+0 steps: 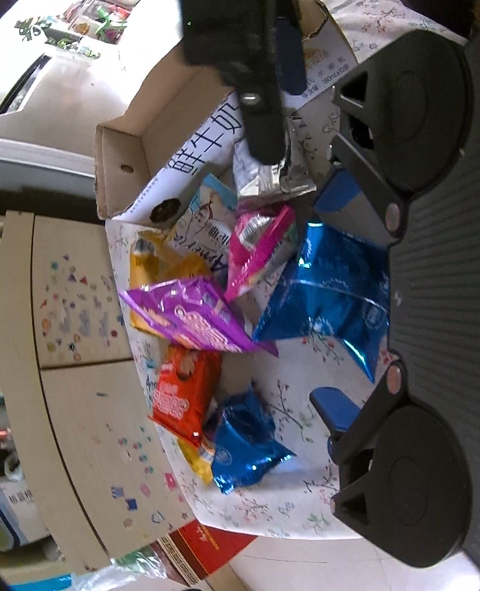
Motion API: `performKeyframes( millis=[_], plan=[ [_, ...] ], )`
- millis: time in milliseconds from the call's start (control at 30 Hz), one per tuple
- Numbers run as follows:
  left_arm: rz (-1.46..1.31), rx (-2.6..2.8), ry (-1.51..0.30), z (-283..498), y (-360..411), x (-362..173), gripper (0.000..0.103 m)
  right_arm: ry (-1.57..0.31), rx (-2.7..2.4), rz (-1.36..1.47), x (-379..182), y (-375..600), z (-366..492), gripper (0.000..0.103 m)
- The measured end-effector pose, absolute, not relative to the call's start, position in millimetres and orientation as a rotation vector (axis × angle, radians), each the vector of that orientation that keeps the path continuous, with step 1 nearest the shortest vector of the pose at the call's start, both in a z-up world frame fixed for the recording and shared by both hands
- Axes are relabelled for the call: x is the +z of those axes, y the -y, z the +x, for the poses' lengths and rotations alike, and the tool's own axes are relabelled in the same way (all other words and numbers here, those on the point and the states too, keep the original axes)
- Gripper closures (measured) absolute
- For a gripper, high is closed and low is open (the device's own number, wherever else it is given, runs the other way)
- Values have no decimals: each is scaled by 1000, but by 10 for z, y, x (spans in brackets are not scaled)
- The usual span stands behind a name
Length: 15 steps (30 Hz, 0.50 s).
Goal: Organize snacks
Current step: 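Close the left tool on the blue foil bag while the right tool moves toward the pink bag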
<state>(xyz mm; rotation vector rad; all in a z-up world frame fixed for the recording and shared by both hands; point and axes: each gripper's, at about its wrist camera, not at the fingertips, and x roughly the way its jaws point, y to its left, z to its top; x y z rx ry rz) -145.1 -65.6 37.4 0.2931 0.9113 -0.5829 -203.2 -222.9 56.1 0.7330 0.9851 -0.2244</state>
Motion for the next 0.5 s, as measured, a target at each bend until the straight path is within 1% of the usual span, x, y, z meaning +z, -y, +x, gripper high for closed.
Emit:
performKeyframes(
  millis=[133,233,300,367,400,500],
  plan=[
    [312,-573,-916,-1435,727,271,4,-961,-209,764,599,2275,-2015,10],
    [300,-530,-939,-1377,707,189,11,-963,-192,766,583,2261,-1993,10],
    [275,-509,-966,-1347,648,154,24,-972,-184,762,560,2241,-1977,11],
    [248,-488,-983,-1320,579,132,31,-975,-182,753,538,2221,-1944,14],
    [236,-482,-985,-1311,543,130,34,-975,-180,750,530,2211,-1917,15],
    [188,-460,-994,-1271,410,135,35,-964,-156,730,520,2174,-1826,19]
  ],
)
